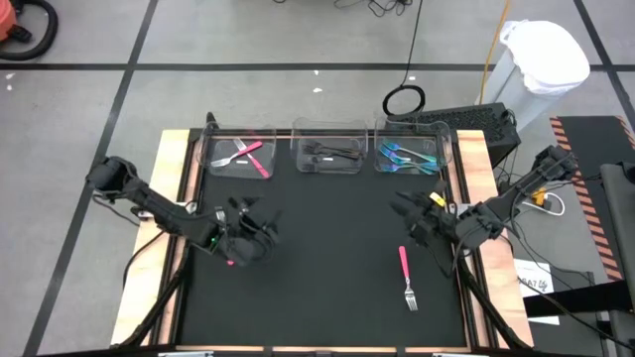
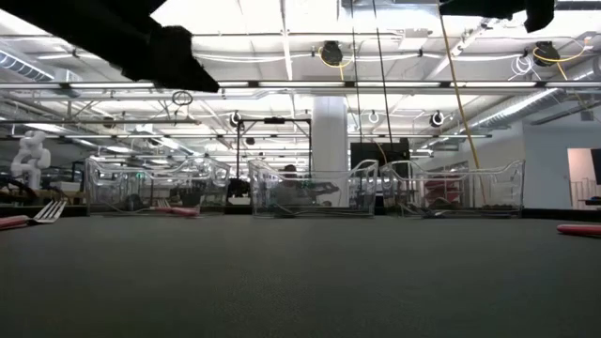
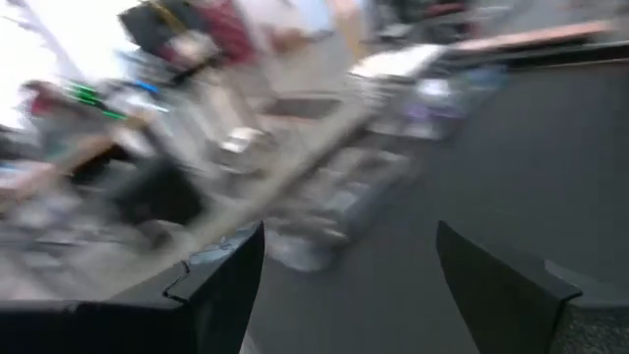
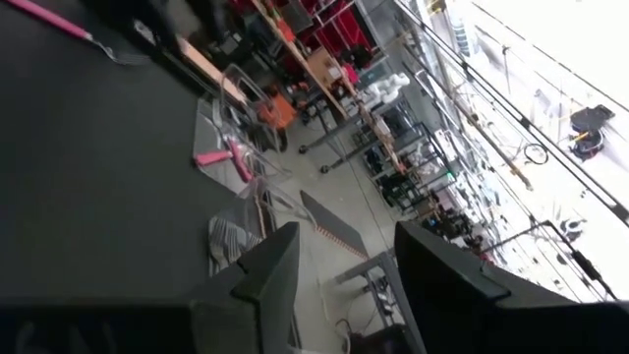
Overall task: Sort silverware by color (type)
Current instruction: Put the pink fork into the left transparent bin
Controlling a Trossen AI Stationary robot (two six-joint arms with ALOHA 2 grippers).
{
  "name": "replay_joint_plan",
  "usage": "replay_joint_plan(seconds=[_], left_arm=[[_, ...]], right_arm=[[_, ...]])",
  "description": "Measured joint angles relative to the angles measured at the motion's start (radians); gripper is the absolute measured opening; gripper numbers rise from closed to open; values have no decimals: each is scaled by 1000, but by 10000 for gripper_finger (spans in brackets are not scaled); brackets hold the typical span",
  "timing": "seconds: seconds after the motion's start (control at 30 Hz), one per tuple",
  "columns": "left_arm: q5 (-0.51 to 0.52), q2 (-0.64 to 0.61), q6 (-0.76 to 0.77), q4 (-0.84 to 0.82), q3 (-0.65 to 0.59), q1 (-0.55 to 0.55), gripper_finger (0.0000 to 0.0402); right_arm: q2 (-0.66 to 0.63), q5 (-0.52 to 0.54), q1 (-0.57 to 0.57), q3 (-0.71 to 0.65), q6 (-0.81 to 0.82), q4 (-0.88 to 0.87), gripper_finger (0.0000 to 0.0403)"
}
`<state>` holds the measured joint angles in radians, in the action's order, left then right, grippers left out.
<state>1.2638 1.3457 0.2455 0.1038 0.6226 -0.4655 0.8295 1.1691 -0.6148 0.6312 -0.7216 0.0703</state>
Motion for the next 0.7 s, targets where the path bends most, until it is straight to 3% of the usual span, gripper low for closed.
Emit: replay_joint_plan(seconds=[0.2,0.33,0.53,0.7], left_arm=[[-280,17,251,-127,46,-20,300],[-378,61,373,-281,104,-33,283],[-463,139,494,-670,220,-34,245],[-640,153,559,-862,268,-27,226]], right_arm=[[0,-22,23,0,-79,45,167],[0,-21,25,0,-105,45,167],[0,-21,25,0,-111,42,167],[0,-22,25,0,-111,42,167]])
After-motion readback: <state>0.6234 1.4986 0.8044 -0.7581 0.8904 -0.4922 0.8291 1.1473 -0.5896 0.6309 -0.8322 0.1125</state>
